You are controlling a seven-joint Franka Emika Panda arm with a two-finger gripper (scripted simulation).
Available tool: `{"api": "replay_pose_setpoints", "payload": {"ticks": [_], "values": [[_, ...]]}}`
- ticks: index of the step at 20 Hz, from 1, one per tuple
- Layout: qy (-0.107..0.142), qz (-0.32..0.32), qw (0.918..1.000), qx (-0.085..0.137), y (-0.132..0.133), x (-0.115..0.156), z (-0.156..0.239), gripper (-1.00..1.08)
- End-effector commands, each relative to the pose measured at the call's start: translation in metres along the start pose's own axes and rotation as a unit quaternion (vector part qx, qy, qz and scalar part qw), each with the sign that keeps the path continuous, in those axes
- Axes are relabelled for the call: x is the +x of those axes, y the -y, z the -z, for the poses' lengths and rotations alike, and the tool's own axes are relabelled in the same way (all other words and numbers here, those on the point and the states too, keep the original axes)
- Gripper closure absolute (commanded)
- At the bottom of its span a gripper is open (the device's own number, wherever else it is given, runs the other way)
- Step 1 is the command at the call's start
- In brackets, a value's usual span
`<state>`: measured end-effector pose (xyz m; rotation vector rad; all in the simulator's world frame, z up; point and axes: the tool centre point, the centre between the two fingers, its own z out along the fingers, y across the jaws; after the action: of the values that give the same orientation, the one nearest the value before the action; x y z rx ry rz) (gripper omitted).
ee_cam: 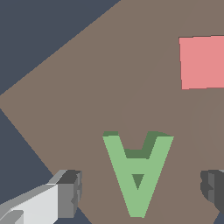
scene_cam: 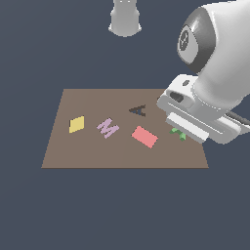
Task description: Insert a designated object into the corresponding slot on a board.
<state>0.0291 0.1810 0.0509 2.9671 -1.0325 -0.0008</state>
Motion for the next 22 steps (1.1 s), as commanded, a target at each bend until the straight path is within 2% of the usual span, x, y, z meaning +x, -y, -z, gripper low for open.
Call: {"api": "replay_pose_setpoints", "payload": {"ticks": [1, 15, 16, 22], "values": [[0.0, -0.005, 1.0, 0.0, 0.002, 0.001, -0.001, -0.92], [0.0, -0.005, 1.0, 0.0, 0.002, 0.001, -0.021, -0.92], [0.0, -0.005, 1.0, 0.0, 0.002, 0.001, -0.021, 1.08], [0.0, -0.005, 1.0, 0.0, 0.002, 0.001, -0.021, 1.08]]}}
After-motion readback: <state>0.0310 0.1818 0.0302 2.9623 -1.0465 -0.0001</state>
